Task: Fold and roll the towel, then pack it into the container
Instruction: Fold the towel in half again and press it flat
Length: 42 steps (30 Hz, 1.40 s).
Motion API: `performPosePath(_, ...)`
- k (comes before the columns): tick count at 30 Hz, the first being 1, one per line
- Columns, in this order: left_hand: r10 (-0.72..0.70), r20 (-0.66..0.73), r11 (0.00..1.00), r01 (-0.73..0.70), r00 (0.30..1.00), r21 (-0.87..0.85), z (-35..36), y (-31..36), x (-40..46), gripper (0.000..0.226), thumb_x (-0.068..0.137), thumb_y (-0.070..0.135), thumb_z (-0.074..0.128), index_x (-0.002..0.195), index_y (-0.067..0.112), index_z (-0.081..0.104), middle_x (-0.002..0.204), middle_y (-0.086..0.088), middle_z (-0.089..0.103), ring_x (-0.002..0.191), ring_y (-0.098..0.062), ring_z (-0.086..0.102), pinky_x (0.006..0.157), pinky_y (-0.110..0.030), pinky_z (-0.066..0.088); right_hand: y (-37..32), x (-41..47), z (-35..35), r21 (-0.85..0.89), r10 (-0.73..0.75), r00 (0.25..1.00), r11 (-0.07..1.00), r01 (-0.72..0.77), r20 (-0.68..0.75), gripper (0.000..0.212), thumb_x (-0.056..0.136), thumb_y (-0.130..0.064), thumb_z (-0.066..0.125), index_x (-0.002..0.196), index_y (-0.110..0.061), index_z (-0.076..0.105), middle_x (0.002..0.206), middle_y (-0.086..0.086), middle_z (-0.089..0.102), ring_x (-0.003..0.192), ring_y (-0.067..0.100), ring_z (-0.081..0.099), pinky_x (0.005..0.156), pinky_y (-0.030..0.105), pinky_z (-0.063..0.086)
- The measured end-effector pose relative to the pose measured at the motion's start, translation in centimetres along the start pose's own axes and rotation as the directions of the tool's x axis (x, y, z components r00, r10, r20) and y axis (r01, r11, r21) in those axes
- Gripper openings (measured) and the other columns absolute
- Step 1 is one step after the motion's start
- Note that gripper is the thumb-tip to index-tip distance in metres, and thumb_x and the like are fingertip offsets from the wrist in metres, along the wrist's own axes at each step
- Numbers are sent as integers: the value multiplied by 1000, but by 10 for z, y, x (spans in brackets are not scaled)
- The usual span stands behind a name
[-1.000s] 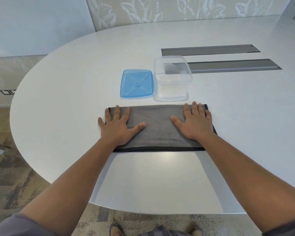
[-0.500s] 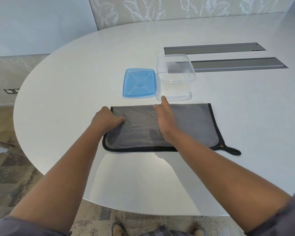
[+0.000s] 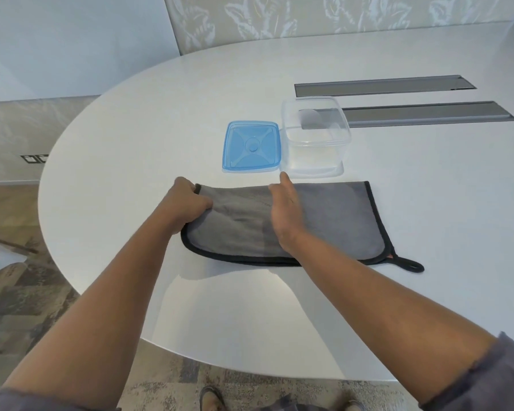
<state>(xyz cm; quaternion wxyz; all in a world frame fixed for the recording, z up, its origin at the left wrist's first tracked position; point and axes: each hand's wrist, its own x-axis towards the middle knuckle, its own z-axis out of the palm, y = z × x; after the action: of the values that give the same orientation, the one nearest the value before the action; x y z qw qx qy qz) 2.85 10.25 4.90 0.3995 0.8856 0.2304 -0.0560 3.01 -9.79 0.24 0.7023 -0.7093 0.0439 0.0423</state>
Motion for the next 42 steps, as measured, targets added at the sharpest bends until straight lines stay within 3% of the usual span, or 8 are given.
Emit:
performPosePath(7,192,21,962,-184,981,-201,-30,49,-24,60,83,14,71,132,24,40,117,-9,59,96,-27,64,86,-45,56,-2,-3,14,417,140,962,879,-229,234,65,99,-38,53,159,-19,35,164,-3,37,150,14,36,121,29,26)
performPosePath(13,368,272,855,-209,889,-474,37,109,-50,69,94,3,66,142,29,24,88,-13,59,58,-18,58,49,-26,50,-23,-6,-21,502,179,912,788,-357,369,51,95,-56,50,126,-19,63,99,0,75,86,15,72,75,29,56)
performPosePath(16,435,293,825,-247,851,-509,71,111,-52,54,97,7,62,138,28,35,94,-8,64,72,-21,66,64,-26,59,-30,-10,-51,624,150,904,677,-390,401,67,96,-65,48,137,-14,62,111,10,74,106,24,70,98,40,55)
performPosePath(20,663,-24,748,-662,748,53,99,82,-32,39,98,20,59,137,21,57,132,-3,60,119,-18,56,105,-37,46,-21,-2,-85,601,207,918,704,-379,337,47,91,-40,51,111,-7,78,106,16,74,94,31,71,94,40,52)
performPosePath(24,634,188,695,-659,751,287,125,55,-25,76,98,58,46,162,29,17,167,2,27,155,-29,17,124,-50,15,-16,4,-110,595,257,928,713,-372,271,51,99,-30,36,130,-4,66,117,20,70,99,34,70,93,44,56)
performPosePath(33,616,210,705,-650,760,283,137,69,-34,75,100,68,28,164,33,8,172,0,8,158,-23,-2,125,-46,-1,-17,10,-131,281,311,945,903,-326,101,35,93,6,51,122,-4,69,114,24,74,99,37,71,87,50,61)
performPosePath(37,538,421,620,-681,731,391,129,69,-56,121,67,98,41,161,39,-8,171,4,-15,154,-24,-25,123,-54,-11,-16,13,-147,279,377,926,889,-363,6,27,92,2,49,105,-5,71,97,20,74,86,35,71,74,45,62)
performPosePath(42,480,550,455,-730,684,510,136,58,-67,112,79,53,62,160,36,-14,171,0,-17,154,-31,-25,122,-58,-13,-20,14,-147,249,400,916,889,-383,-18,25,90,4,48,98,-5,70,92,18,71,81,34,69,72,42,61)
